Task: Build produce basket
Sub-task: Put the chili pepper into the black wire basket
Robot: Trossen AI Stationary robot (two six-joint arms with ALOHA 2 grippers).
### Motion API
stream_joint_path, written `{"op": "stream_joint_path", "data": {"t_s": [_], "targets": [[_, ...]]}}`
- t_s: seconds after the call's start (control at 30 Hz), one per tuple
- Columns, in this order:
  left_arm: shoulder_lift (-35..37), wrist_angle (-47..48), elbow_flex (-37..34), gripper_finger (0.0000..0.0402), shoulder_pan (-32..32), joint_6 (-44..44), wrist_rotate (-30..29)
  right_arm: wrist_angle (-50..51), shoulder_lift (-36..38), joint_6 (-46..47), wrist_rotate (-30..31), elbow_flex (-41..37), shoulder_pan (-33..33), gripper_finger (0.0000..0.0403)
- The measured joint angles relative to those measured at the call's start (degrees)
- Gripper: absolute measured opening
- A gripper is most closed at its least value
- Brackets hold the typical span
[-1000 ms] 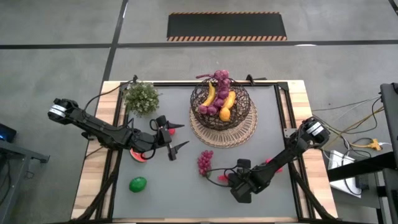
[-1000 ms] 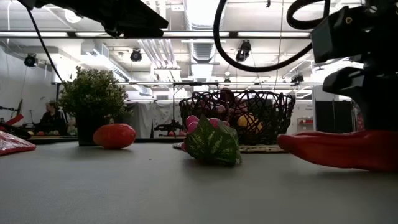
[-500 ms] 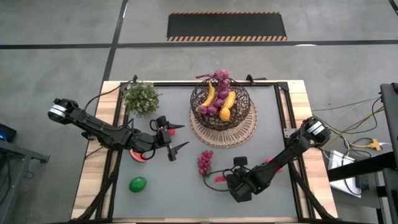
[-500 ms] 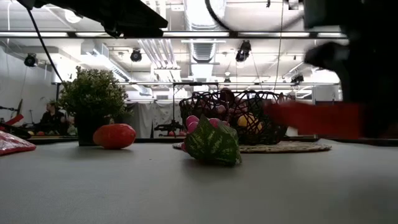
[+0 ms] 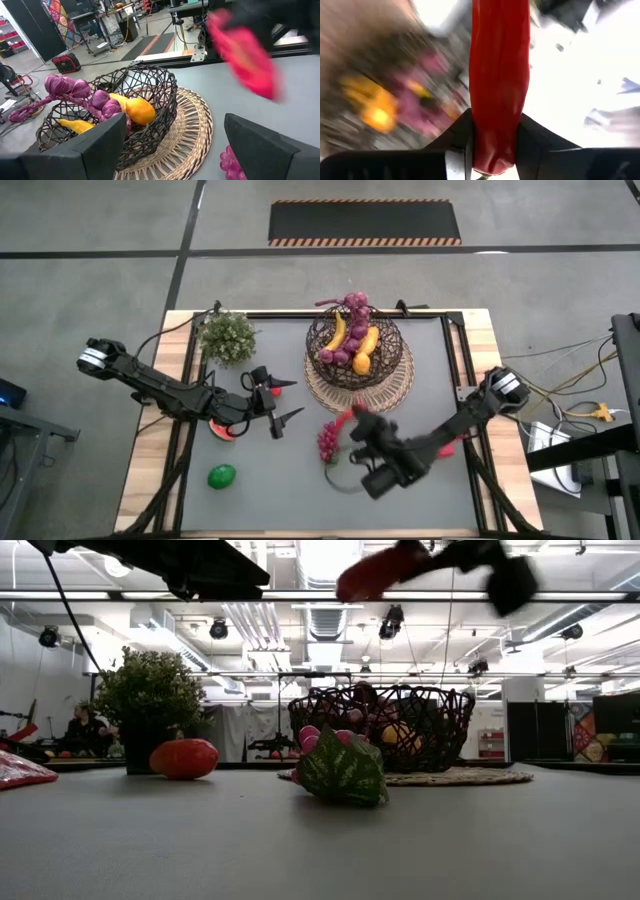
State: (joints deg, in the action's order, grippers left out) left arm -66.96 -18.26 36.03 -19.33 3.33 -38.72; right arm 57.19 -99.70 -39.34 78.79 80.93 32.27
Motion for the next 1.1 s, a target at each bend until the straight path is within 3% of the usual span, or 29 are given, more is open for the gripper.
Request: {"op": "stream_joint_path", "data": {"t_s": [0.1, 0.23, 0.4, 0.47, 0.63, 0.83, 0.93, 1.1], "targets": [[0.0, 0.0, -0.02, 0.0318, 0.0, 0.0, 0.0, 1.69, 0.76, -0.91, 3.92, -0.1, -4.53, 0.0083], [0.02, 0.03, -0.02, 0.0318, 0.0, 0.0, -0.02, 5.97, 2.72, 3.76, 1.98, -0.13, -10.91, 0.0078], [0.02, 0.37, -0.04, 0.0318, 0.0, 0.02, -0.04, 8.84, 7.08, 2.77, 1.54, -0.15, -18.78, 0.0078], [0.02, 0.35, -0.04, 0.0318, 0.0, 0.02, -0.04, 8.51, 9.66, 3.8, -1.71, -0.15, -21.31, 0.0078], [0.02, -0.68, -0.04, 0.0318, 0.0, 0.0, -0.07, 3.48, 16.9, 19.17, -25.33, 0.52, -29.62, 0.0077], [0.02, -2.62, -0.04, 0.0318, 0.13, -1.52, -0.33, -6.37, 25.78, 33.33, -70.04, -1.72, -40.55, 0.0077], [0.02, -4.79, -0.04, 0.0318, 0.13, -2.59, -0.33, -11.08, 29.34, 35.07, -78.05, -4.52, -40.36, 0.0079], [-0.76, -9.71, -0.04, 0.0318, 0.13, -6.01, 0.47, -17.24, 34.01, 38.37, -80.33, -10.49, -36.28, 0.0081]]}}
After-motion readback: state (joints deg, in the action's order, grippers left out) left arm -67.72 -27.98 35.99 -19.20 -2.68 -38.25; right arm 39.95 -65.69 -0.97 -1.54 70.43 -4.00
